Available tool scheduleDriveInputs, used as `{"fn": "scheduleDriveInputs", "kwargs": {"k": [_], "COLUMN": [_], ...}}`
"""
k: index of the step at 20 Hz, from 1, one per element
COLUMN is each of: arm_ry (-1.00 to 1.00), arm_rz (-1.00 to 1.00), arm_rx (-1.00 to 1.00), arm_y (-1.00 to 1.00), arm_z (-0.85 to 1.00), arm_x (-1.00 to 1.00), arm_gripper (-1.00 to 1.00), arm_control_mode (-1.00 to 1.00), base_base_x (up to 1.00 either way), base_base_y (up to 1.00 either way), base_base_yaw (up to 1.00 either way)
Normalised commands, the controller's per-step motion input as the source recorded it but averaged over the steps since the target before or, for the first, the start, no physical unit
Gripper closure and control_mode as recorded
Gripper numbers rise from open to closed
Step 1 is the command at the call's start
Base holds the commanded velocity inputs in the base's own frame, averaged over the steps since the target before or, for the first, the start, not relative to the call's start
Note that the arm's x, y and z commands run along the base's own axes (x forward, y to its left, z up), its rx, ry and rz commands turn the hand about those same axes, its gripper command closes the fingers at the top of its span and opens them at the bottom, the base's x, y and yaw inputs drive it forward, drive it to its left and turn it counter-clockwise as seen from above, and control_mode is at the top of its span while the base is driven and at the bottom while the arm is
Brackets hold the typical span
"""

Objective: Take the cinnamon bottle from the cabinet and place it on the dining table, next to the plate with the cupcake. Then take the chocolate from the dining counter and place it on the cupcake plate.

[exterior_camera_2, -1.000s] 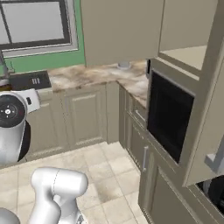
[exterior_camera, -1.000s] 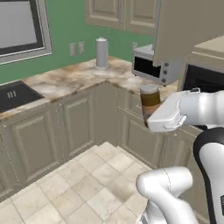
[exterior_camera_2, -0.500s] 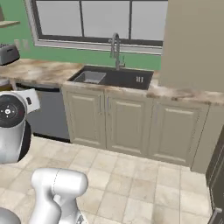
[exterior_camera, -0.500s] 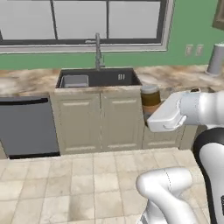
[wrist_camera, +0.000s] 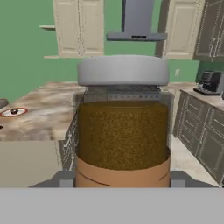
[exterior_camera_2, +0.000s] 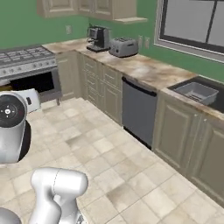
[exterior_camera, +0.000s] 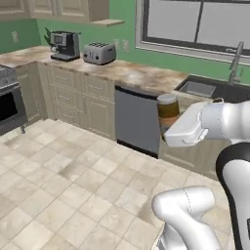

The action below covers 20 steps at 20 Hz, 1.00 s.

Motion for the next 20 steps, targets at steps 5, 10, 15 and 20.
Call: {"fn": "scheduleDriveInputs", "kwargs": {"k": [5, 10, 15, 20], "arm_ry": [0.0, 0.0, 0.0, 0.0], "arm_rz": [0.0, 0.0, 0.0, 0.0], "arm_rx": [0.0, 0.0, 0.0, 0.0], "arm_y": [0.0, 0.0, 0.0, 0.0], "arm_z": [0.0, 0.0, 0.0, 0.0], "arm_x": [0.0, 0.0, 0.0, 0.0], "arm_gripper": [1.0, 1.0, 1.0, 1.0], "arm_control_mode": [1.0, 1.0, 1.0, 1.0], "base_base_x": [-0.1, -0.07, -0.02, 0.27], "base_base_y": [0.0, 0.0, -0.02, 0.0], "base_base_yaw": [1.0, 1.0, 0.95, 0.61]}}
